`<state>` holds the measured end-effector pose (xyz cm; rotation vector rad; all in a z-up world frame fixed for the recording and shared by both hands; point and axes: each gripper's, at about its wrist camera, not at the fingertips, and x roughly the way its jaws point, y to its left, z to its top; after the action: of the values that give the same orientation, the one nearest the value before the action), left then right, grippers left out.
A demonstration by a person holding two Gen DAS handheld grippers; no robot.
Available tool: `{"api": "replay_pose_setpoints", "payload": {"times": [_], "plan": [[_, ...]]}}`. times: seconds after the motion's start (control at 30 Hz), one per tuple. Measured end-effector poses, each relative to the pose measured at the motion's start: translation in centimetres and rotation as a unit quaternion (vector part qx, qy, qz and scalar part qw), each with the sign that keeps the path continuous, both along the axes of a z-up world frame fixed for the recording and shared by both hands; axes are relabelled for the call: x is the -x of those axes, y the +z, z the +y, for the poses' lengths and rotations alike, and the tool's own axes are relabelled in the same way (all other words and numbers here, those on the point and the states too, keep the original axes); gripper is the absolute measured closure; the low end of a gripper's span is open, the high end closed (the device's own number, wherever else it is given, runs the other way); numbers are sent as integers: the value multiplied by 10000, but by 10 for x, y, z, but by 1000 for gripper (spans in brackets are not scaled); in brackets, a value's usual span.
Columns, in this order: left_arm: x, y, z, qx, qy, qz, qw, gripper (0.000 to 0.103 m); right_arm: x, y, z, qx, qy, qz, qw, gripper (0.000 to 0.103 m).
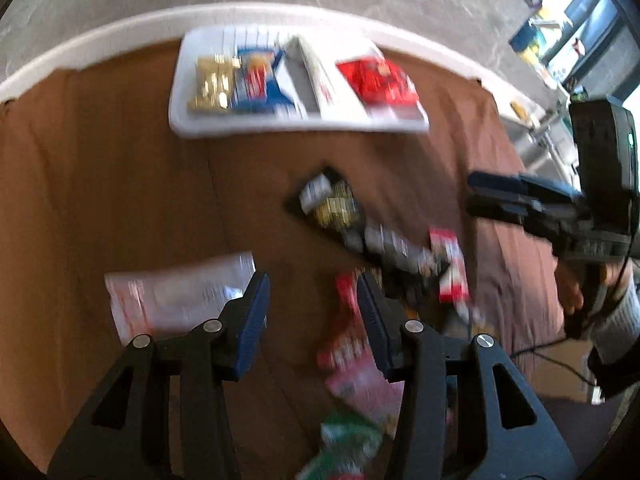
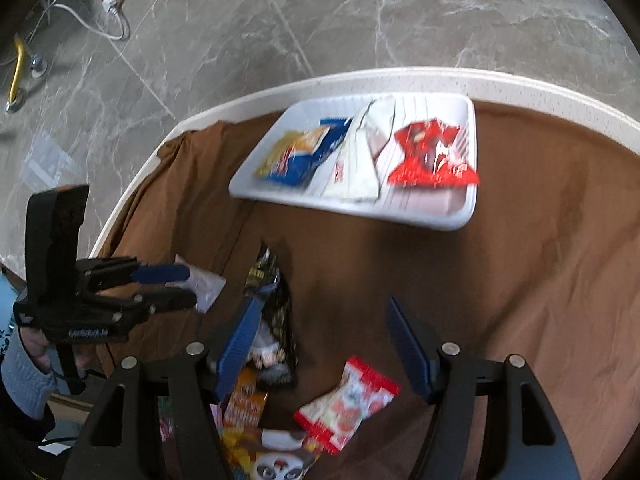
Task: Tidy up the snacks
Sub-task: 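Grasp the pink Pororo packet with left tool while right tool grasps panda bag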
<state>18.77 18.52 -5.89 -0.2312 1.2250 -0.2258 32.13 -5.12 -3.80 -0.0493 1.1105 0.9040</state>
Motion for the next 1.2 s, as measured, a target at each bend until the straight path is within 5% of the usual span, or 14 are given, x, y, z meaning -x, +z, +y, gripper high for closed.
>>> {"api": "replay_pose_setpoints", "payload": {"times": [0.33,0.6,1.2], "plan": [[66,-25,-39,291,-233,669,9971,59,29,-6,4,235,259,-256,9991,34],[81,-38,-55,383,-159,936,9947,59,50,-3,-2,402,401,-346,9978,33],[69,-43,-58,432,-68,979,9942,54,107,-48,-34,609,142,803,9948,29]]}}
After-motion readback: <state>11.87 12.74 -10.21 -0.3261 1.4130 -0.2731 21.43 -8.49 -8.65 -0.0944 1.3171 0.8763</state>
